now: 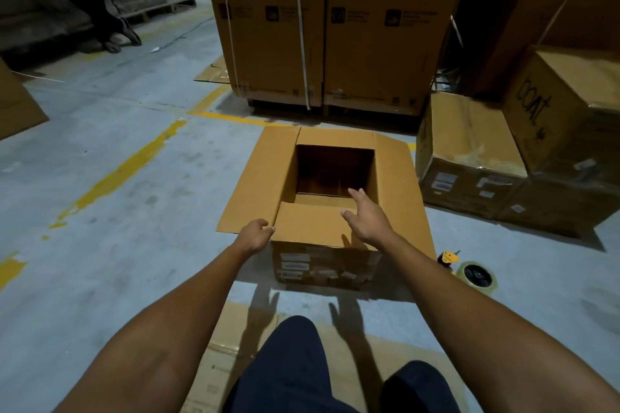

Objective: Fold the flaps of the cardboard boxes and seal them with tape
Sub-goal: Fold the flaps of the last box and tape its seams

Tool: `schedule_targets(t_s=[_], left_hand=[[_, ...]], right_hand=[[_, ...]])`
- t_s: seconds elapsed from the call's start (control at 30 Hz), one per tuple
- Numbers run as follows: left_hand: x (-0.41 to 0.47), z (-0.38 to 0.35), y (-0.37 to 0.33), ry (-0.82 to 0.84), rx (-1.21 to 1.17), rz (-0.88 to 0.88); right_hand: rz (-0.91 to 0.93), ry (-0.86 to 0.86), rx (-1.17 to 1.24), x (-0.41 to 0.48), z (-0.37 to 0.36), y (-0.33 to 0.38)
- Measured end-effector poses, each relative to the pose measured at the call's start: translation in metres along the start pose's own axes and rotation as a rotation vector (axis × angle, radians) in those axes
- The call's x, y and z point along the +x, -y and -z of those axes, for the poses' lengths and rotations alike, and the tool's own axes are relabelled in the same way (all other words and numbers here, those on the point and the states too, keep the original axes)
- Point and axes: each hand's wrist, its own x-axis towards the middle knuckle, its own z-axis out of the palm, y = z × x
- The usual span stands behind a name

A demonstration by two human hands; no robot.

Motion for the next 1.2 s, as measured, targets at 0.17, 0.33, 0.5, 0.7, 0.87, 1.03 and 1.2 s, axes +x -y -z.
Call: schedule_targets(t_s=[0.17, 0.33, 0.5, 0.7, 0.87, 1.03, 1.2], left_hand=[[0.028, 0.009, -0.001, -0.053, 0.064, 0.056], [0.085, 0.028, 0.015, -0.198, 0.143, 0.172], [0.119, 0.047, 0.015, -0.232, -0.056, 0.297], [0.160, 0.087, 0.020, -0.243, -0.281, 0.380], [0.140, 0.126, -0.008, 0.025, -0.673, 0.203], [0.113, 0.075, -0.064, 0.076, -0.731, -0.006], [0.087, -0.020, -0.093, 0.012, -0.402, -0.249]], right_hand=[[0.024, 0.056, 0.042, 0.026, -0.013, -0.003], [-0.015, 0.139, 0.069, 0.061, -0.048, -0.021], [-0.122, 0.248, 0.025, 0.074, -0.072, -0.045], [-0.140, 0.206, -0.105, 0.095, -0.081, -0.059], [-0.143, 0.205, -0.170, 0.098, -0.089, -0.059], [-0.120, 0.192, -0.183, 0.087, -0.089, -0.056], [-0.063, 0.217, -0.126, 0.068, -0.081, -0.063]])
